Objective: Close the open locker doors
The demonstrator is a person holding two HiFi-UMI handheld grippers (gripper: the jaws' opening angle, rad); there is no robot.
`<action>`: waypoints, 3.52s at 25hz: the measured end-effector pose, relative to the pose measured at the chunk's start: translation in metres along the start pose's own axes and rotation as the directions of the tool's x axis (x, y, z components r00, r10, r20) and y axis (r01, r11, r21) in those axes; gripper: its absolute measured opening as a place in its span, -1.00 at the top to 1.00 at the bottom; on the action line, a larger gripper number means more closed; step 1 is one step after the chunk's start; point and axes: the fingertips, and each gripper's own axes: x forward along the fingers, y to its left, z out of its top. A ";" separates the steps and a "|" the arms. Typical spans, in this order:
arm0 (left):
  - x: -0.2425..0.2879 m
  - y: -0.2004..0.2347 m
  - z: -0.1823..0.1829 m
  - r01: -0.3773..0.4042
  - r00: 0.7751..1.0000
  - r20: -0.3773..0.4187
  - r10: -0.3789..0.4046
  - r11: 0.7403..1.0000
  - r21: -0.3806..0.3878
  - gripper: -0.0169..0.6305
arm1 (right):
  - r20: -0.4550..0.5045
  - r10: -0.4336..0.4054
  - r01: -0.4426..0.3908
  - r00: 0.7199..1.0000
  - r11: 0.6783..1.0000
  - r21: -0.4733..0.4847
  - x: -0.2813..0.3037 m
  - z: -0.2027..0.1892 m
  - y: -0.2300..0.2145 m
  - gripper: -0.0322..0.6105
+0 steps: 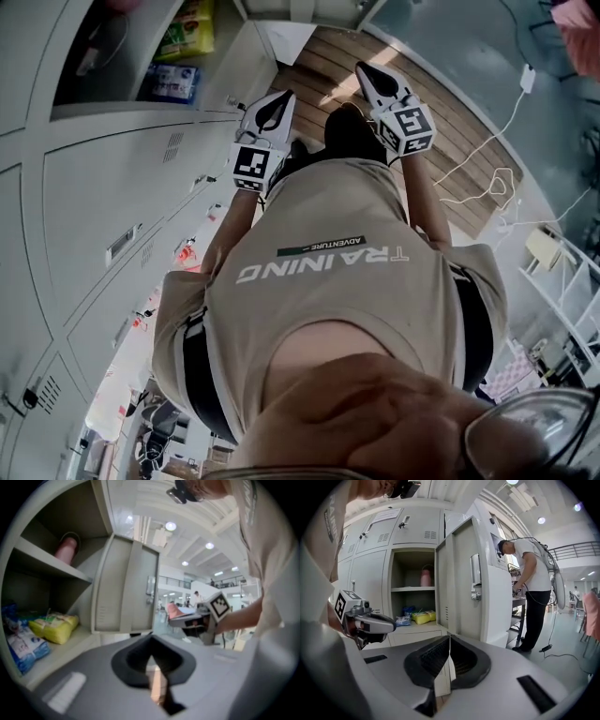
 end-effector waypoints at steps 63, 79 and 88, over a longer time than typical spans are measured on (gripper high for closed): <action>-0.129 -0.007 0.044 -0.854 0.407 -0.096 0.908 0.341 -0.392 0.95 | -0.149 0.907 -0.903 0.394 0.353 -0.244 0.035 0.143 0.153 0.85; -0.163 0.029 0.065 -0.864 0.426 -0.063 0.902 0.386 -0.323 0.95 | -0.135 0.909 -0.908 0.395 0.365 -0.204 0.083 0.145 0.208 0.85; -0.161 0.052 0.077 -0.891 0.320 -0.086 0.944 0.269 -0.366 0.95 | -0.146 0.942 -0.945 0.301 0.274 -0.179 0.116 0.146 0.217 0.85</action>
